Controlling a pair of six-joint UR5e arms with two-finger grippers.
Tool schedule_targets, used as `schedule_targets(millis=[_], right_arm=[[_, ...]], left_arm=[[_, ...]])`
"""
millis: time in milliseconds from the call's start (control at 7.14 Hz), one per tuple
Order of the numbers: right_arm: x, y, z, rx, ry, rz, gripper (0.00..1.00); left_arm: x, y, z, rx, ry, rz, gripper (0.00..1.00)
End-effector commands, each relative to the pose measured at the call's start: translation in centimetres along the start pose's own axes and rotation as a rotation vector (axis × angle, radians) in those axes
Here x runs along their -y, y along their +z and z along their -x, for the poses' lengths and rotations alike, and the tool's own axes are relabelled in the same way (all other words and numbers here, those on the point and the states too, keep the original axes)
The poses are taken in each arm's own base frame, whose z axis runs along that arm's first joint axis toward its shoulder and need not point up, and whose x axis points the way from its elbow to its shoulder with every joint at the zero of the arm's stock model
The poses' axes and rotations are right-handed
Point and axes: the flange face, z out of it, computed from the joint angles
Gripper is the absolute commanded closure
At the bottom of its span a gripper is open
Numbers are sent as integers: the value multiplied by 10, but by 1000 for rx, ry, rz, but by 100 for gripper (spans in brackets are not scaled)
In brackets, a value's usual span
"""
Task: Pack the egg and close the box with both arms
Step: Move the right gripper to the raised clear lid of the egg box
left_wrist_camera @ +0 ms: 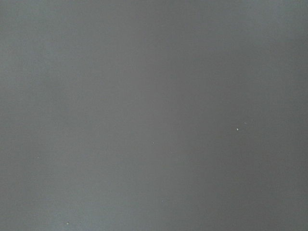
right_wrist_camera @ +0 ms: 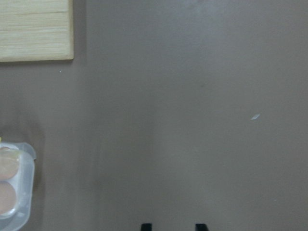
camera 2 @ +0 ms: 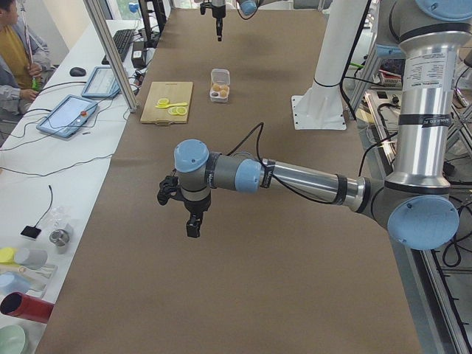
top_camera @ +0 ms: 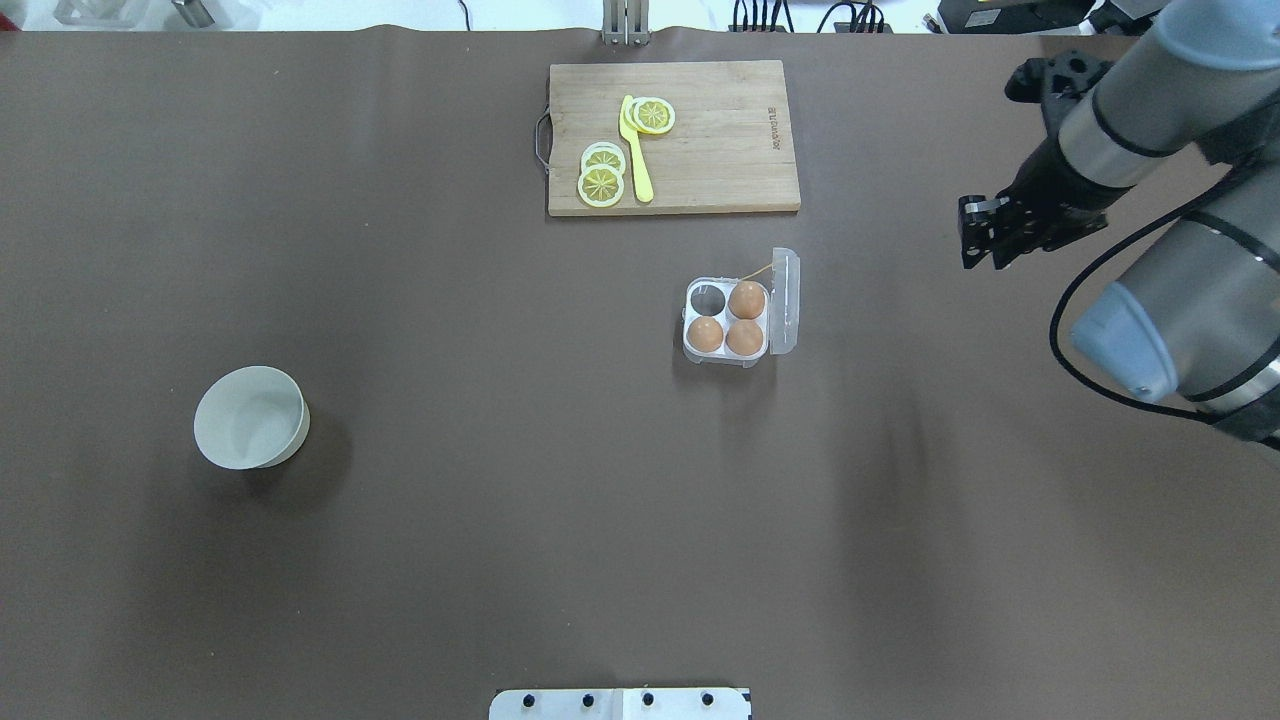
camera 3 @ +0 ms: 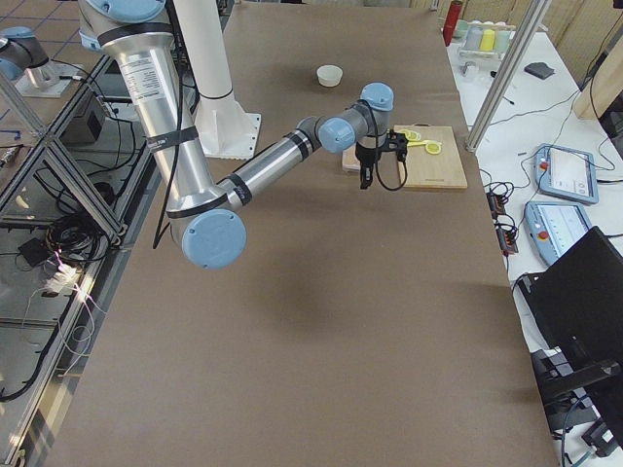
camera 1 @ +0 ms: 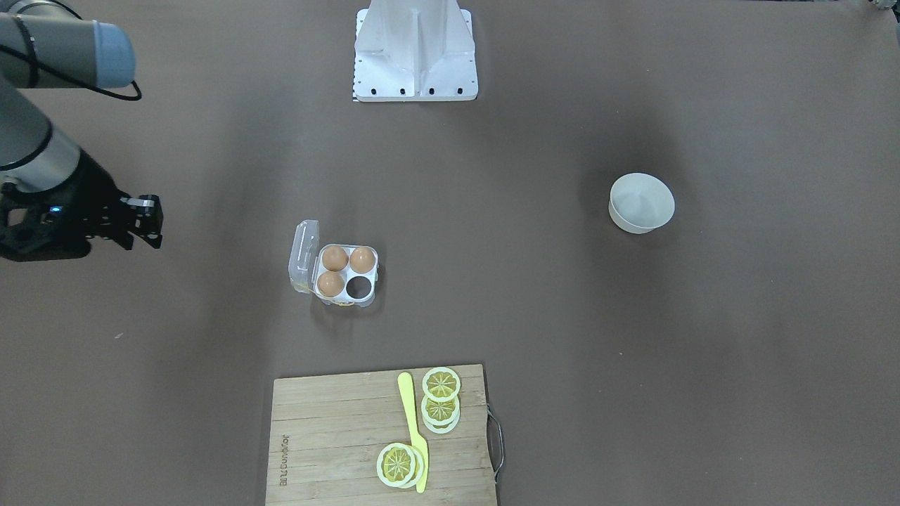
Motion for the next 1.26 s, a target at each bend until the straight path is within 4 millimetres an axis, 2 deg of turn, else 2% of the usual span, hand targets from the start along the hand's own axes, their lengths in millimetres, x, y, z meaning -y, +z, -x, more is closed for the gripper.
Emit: schedule_targets(millis=[0, 140, 280, 420, 560, 700, 840, 1120], right_arm=[[-11, 21, 60, -13, 14, -9, 100], [-6, 26, 78, -8, 25, -3, 100], [-9, 34, 90, -9, 17, 8, 100], [3, 44, 99, 7, 11, -2, 100], [2, 55, 110, 61, 45, -23, 100], [1, 55, 122, 118, 70, -46, 100], [0, 65, 149, 127, 85, -28, 100], [14, 62, 186, 141, 113, -30, 100]], left_arm=[[-2, 5, 3, -2, -7, 11, 2], [-2, 5, 4, -2, -7, 10, 2], [-2, 4, 3, -2, -7, 8, 2], [-2, 5, 3, -2, -10, 11, 2], [-1, 5, 3, -2, -9, 9, 2], [-1, 5, 3, -2, -9, 9, 2], [-1, 5, 3, -2, -7, 11, 2], [-2, 4, 2, -2, -3, 8, 2]])
